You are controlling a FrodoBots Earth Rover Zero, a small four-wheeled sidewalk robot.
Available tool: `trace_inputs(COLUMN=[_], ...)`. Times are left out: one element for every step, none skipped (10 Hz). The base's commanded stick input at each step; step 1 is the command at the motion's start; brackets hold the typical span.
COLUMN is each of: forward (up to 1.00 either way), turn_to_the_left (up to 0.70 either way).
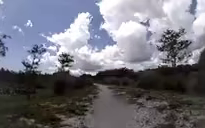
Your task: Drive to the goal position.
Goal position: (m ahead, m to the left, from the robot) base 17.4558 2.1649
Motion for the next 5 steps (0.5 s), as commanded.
trace_inputs(forward=[0.70,0.70,0.70,0.70,0.70], turn_to_the_left=[0.00,0.00,0.00,0.00,0.00])
